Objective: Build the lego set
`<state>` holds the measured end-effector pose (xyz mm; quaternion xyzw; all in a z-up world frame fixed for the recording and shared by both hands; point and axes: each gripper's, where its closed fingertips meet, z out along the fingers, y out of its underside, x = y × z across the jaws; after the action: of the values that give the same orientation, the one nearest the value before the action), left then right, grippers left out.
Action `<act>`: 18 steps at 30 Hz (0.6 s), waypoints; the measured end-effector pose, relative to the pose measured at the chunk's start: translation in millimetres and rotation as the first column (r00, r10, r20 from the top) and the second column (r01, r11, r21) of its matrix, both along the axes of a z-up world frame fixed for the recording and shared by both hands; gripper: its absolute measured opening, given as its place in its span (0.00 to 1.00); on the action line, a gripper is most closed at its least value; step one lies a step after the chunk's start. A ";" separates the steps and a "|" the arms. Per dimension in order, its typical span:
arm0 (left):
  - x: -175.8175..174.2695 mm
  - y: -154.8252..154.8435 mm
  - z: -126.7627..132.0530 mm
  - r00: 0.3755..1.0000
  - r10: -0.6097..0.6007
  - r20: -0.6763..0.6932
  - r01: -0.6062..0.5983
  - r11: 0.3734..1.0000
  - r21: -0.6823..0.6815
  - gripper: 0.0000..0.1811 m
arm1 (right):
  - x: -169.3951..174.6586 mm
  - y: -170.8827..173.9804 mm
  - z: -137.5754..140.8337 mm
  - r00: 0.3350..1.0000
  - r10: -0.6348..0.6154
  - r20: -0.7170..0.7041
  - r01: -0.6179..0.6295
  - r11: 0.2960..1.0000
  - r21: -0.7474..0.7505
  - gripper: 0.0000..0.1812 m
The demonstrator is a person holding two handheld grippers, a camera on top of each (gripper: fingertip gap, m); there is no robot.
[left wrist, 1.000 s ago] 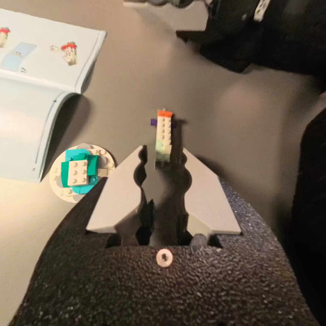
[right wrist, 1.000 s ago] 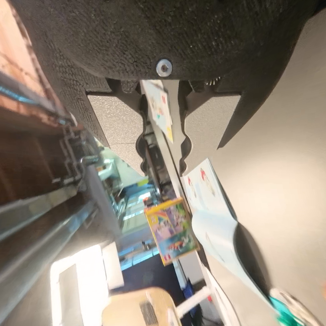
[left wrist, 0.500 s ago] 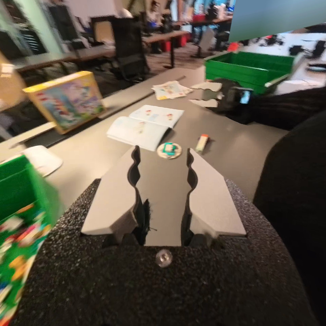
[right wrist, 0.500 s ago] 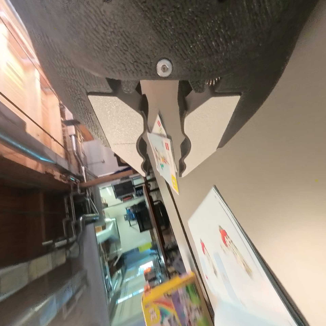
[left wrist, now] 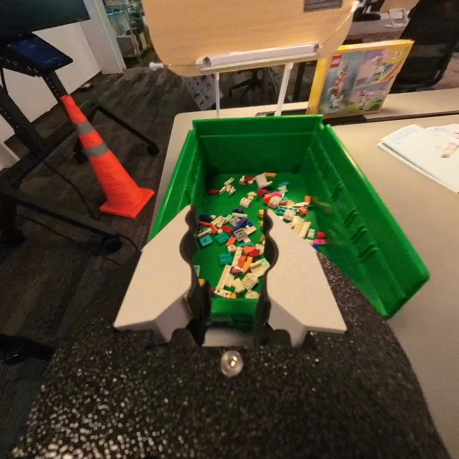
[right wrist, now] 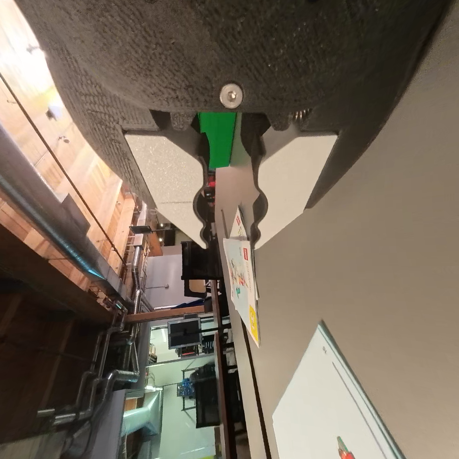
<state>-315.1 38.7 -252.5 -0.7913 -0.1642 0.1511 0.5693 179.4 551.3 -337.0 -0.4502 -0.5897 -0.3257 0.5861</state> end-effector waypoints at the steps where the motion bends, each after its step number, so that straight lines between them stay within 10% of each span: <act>1: -1.8 -0.1 -4.6 1.000 -0.002 0.002 0.002 1.000 -0.001 0.28 | 2.1 1.7 0.6 1.000 -0.016 -0.008 0.016 1.000 -0.001 0.17; 18: 14.4 28.0 -33.0 0.985 -0.172 -0.035 0.172 0.985 0.017 0.29 | 22.5 16.3 3.3 0.983 -0.151 -0.100 0.146 0.988 -0.053 0.17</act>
<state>-300.7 66.7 -285.5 -0.7941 -0.0873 0.1129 0.5907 201.9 567.7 -333.7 -0.5226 -0.5305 -0.3309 0.5797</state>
